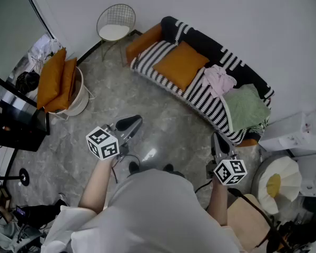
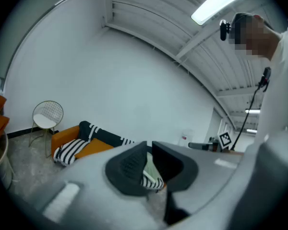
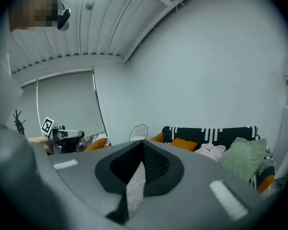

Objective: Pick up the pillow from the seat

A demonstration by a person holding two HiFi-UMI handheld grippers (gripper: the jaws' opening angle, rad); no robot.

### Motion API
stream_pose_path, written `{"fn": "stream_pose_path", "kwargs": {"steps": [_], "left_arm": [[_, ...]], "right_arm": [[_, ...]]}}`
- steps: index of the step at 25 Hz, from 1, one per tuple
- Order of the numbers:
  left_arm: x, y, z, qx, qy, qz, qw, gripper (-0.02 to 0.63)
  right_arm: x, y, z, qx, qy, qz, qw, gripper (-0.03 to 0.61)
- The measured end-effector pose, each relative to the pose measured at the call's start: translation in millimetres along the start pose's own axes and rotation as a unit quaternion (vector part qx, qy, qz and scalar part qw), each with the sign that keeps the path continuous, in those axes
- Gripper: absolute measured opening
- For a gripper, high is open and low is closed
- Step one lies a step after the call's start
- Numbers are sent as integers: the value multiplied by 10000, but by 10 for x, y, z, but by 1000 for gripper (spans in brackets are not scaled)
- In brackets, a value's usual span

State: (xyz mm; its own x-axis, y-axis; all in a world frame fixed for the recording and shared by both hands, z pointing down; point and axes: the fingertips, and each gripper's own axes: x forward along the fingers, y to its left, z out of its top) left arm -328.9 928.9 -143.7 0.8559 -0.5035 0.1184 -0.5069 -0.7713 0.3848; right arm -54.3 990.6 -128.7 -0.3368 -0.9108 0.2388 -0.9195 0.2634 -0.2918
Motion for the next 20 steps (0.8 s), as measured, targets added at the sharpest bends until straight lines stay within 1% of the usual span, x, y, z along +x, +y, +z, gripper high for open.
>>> {"fn": "stream_pose_path", "kwargs": {"steps": [9, 20], "left_arm": [[54, -25, -55, -12, 90, -71, 9999, 29], [101, -69, -170, -63, 249, -64, 9996, 29]], "right_arm": [[-24, -36, -13, 15, -19, -19, 10000, 3], [-22, -67, -73, 40, 33, 81, 10000, 3]]}}
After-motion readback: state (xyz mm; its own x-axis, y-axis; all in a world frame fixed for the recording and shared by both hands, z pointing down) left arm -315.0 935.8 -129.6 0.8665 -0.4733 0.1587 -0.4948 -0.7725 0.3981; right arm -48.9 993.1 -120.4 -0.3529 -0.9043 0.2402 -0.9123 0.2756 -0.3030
